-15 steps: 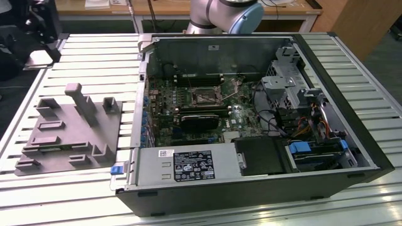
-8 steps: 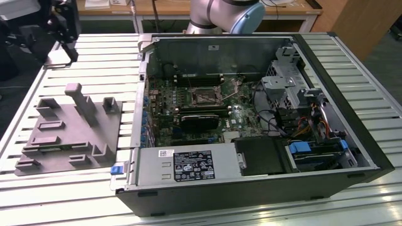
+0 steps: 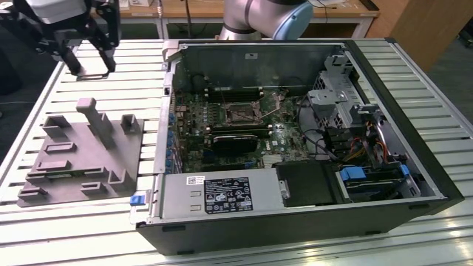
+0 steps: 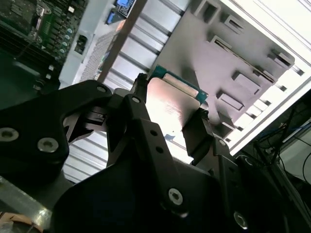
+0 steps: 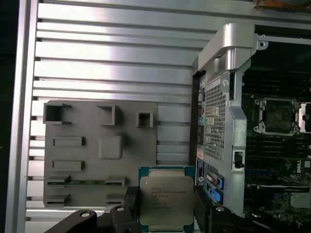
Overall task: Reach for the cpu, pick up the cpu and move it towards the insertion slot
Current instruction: 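Pick up the cpu and move it towards the insertion slot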
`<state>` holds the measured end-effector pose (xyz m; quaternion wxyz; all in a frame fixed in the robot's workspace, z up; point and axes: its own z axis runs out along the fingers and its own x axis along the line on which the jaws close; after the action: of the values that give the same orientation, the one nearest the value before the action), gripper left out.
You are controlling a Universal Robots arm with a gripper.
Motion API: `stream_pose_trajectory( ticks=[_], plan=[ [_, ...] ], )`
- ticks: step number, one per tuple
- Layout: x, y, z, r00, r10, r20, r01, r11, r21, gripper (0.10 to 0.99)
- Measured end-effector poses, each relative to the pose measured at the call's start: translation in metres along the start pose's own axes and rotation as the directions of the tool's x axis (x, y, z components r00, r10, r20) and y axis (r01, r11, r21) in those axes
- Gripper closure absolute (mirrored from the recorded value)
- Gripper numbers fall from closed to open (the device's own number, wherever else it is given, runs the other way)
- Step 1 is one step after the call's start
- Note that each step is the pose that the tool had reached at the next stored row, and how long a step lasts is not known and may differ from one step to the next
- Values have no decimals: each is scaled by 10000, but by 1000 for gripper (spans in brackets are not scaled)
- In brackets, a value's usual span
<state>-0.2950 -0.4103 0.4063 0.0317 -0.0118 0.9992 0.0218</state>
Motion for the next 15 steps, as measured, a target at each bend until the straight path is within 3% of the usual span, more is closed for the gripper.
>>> stream_pose_trajectory(
  ticks=[15],
  plan=[
    [-667, -17, 48, 10000, 2, -56, -2, 10000, -1, 545]
  ],
)
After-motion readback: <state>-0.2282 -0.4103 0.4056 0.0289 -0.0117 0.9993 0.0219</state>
